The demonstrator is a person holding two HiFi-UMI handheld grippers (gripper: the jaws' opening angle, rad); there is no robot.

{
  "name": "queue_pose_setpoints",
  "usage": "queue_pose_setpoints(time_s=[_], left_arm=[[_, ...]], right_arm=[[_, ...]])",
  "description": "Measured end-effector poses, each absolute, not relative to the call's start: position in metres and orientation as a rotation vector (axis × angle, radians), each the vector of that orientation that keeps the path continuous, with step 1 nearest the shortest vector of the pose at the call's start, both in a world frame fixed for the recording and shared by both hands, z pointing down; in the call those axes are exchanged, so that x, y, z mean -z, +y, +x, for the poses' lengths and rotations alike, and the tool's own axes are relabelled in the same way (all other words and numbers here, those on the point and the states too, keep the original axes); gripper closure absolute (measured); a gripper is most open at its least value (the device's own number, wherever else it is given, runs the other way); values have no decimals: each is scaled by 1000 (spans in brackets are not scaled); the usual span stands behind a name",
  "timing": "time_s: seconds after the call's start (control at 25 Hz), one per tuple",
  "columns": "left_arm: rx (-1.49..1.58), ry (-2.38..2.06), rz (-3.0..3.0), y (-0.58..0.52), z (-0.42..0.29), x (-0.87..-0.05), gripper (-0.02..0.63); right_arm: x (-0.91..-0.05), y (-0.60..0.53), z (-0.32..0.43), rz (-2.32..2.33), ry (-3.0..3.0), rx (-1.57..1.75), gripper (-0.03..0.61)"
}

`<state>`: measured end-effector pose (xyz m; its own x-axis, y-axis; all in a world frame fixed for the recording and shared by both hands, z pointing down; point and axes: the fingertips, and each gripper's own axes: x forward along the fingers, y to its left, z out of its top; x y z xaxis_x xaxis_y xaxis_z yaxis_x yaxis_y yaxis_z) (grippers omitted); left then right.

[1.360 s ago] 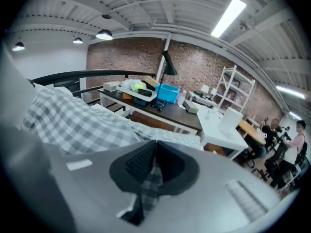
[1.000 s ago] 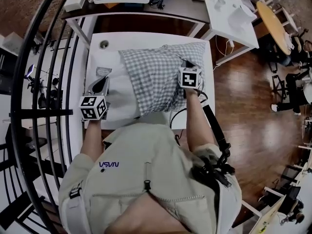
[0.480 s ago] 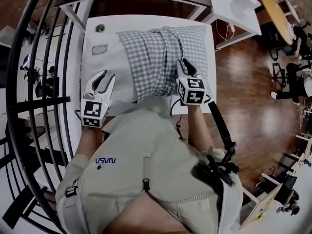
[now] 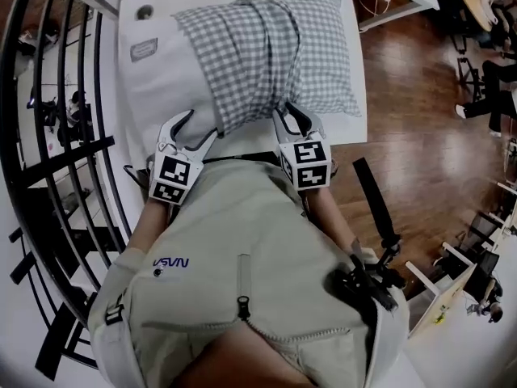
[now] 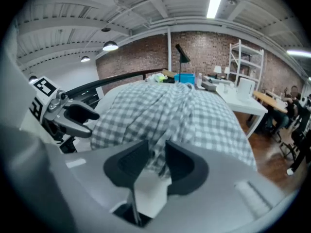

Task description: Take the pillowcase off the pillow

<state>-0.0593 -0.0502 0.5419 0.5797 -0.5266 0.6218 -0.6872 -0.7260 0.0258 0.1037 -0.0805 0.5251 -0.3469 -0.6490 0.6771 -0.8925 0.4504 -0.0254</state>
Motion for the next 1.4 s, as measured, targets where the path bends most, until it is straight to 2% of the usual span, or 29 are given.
queue_pose_setpoints(time_s=[0.08, 0.12, 0.28, 0.36, 0.44, 0.88, 1.4], left_arm=[[-968, -993, 2533, -46, -59, -563, 331], [-1000, -1005, 2528, -47, -60, -570, 353], [-1007, -1057, 2541, -56, -63, -566, 525], [-979, -1087, 2574, -60, -64, -552, 593], [-938, -1126, 2610, -68, -66, -532, 598], [-693, -1379, 2617, -123, -109, -455, 600], [-616, -1211, 2365, -88, -117, -560, 600]], right_arm=[[-549, -62, 96, 1219, -2082, -580, 452], [-562, -56, 90, 1189, -2071, -593, 449], [-589, -59, 75, 1143, -2022, -527, 457], [-582, -68, 79, 1185, -2009, -476, 536], [-569, -74, 86, 1227, -2014, -435, 561], [-502, -111, 151, 1540, -1978, -302, 568], [-613, -88, 203, 1556, -1756, -619, 568]])
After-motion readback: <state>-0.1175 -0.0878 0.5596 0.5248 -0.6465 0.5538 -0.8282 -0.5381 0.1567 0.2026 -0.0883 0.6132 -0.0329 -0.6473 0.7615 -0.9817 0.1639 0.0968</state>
